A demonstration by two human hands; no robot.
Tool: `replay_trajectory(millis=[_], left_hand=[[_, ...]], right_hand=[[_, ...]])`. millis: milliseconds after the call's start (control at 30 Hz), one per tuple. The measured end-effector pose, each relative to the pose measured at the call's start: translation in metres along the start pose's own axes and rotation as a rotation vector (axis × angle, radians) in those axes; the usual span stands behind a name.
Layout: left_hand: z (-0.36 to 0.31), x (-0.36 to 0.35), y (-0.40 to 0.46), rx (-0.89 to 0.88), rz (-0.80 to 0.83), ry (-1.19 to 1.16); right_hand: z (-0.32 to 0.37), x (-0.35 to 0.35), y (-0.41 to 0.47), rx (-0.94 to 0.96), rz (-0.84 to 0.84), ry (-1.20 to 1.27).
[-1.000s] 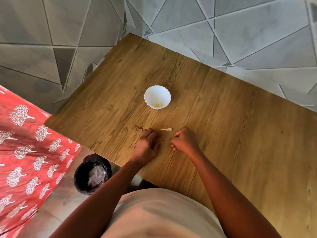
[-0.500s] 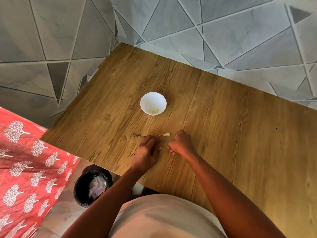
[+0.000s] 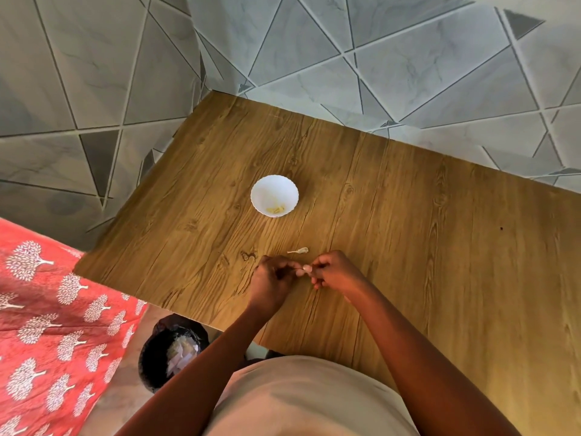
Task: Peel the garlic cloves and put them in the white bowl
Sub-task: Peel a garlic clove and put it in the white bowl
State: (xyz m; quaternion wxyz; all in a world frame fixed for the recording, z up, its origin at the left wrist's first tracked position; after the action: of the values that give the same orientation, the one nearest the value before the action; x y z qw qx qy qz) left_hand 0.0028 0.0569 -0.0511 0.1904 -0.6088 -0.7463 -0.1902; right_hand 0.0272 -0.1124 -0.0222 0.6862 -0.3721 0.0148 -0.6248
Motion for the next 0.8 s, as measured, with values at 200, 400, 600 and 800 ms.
replay_trajectory(millis=[200,400,600,800], left_hand=[[-0.018,0.005,0.006,-0.022,0.067,-0.084],[-0.015,0.009,0.011,0.097,0.177,-0.179],[-0.017,0.014,0.016,0.124,0.219,-0.203],[-0.021,0.014,0.015,0.09,0.208,-0.127]], right_hand=[[0.001,-0.003,-0.015,0.157,-0.056,0.045],[0.018,-0.007,-0.021,0.672,-0.19,-0.557],[0.017,-0.008,-0.027,0.737,-0.259,-0.497],[0.017,-0.009,-0.03,0.884,-0.276,-0.673]])
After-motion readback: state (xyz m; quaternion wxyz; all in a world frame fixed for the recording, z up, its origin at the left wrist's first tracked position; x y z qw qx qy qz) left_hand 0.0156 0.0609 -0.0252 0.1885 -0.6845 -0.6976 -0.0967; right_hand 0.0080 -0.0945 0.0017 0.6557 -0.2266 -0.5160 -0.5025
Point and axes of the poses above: each hand's wrist, its own y-axis towards the middle knuckle, its own x-axis out of the back of the hand, z = x × y, the point moved 5 cm from there along y, towards the middle knuckle, and after that the axes turned 12 degrees about -z, right-handed, at the moved point
